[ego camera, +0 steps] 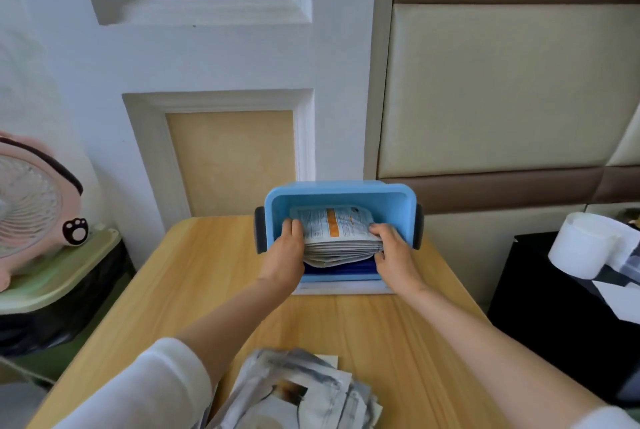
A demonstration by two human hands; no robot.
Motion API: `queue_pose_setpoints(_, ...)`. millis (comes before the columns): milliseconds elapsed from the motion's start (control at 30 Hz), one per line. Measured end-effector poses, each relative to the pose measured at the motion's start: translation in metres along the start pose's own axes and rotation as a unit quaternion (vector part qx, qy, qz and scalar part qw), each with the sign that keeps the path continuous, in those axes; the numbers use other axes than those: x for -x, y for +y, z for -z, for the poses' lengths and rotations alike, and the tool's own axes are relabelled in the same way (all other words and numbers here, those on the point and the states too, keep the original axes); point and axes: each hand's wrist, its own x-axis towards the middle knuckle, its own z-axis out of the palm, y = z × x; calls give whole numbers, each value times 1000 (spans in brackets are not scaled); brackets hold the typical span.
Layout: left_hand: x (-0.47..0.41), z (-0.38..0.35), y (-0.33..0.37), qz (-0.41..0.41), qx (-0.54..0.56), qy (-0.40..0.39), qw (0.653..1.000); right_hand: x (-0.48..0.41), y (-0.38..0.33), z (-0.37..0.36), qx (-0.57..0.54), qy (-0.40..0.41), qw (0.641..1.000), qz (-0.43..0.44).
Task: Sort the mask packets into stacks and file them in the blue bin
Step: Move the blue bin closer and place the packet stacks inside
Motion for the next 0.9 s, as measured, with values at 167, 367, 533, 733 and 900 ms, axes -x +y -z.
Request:
queue_pose_setpoints(167, -3, -6, 6, -2, -152, -25, 988, 0, -7, -8, 210, -46, 977, -1)
queue_pose_setpoints(367, -2, -2, 9, -26, -197, -57, 978, 3, -9, -8, 203, -43, 978, -20)
queue_pose_setpoints(533, -2, 13, 17, -64, -296, -81, 950, 9, -23, 6, 168, -13, 984, 60)
queue_pose_setpoints(733, -25, 7, 16, -145, -247, -124, 950, -26, -46, 7, 151, -33, 977, 149)
queue_pose_setpoints(900, -45, 2, 4, -129, -168, -175, 962, -59, -43, -1, 159, -203, 965, 51)
